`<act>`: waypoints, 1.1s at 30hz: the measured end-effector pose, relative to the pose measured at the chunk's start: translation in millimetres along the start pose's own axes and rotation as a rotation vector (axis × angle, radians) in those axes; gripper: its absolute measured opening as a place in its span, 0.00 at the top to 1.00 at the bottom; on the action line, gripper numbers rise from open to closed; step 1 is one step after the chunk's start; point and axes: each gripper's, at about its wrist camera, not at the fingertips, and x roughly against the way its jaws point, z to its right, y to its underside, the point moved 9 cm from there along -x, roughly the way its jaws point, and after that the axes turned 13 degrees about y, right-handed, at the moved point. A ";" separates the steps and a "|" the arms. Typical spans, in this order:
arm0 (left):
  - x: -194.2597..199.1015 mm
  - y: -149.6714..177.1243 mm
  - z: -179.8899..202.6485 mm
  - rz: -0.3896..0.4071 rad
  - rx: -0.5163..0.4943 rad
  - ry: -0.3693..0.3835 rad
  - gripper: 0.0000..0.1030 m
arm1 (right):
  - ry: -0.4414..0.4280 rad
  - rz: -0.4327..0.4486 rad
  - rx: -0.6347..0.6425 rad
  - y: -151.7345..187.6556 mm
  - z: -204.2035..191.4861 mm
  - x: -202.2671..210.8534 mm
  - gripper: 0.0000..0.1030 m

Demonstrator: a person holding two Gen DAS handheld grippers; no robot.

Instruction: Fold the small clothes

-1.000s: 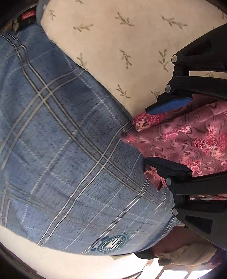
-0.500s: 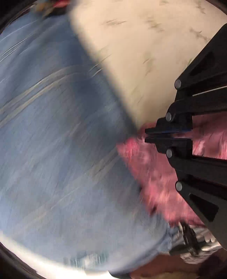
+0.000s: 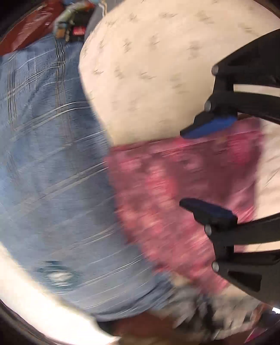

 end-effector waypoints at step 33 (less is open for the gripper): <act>42.2 -11.7 -57.5 0.165 0.174 -0.082 0.96 | -0.158 0.080 -0.501 -0.7 79.7 20.1 0.87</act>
